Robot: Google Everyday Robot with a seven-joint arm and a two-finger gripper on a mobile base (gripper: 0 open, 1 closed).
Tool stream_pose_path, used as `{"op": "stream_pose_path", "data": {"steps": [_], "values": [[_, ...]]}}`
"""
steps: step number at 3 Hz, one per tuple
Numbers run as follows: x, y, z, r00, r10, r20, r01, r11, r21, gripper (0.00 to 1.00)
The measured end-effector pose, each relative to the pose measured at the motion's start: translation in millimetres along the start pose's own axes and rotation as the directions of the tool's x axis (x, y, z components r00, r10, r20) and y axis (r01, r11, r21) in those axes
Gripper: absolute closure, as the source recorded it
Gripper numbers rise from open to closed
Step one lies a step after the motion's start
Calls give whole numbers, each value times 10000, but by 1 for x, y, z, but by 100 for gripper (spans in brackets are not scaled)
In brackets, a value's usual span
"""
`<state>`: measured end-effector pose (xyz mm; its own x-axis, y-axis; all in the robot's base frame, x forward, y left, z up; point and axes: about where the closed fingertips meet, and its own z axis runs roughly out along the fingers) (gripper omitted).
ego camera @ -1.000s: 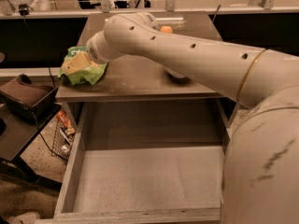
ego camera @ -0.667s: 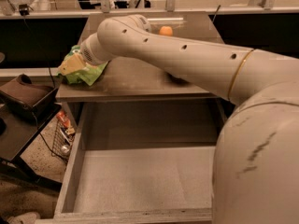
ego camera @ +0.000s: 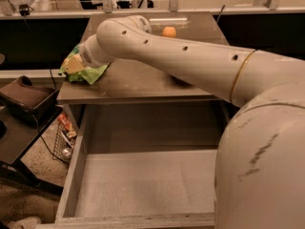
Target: Place green rice chip bag into top drawer
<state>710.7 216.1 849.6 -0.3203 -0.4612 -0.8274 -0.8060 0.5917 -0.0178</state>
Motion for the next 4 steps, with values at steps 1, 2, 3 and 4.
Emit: {"op": "stream_pose_path", "data": {"steps": [1, 2, 3, 4], "values": [[0, 1, 1, 10000, -8, -10, 8, 10000, -22, 87], [0, 3, 2, 10000, -18, -20, 18, 10000, -47, 100], [-2, -1, -10, 9991, 132, 391, -132, 9999, 19, 100], [-8, -12, -53, 9944, 178, 1042, -237, 9981, 561, 100]]}}
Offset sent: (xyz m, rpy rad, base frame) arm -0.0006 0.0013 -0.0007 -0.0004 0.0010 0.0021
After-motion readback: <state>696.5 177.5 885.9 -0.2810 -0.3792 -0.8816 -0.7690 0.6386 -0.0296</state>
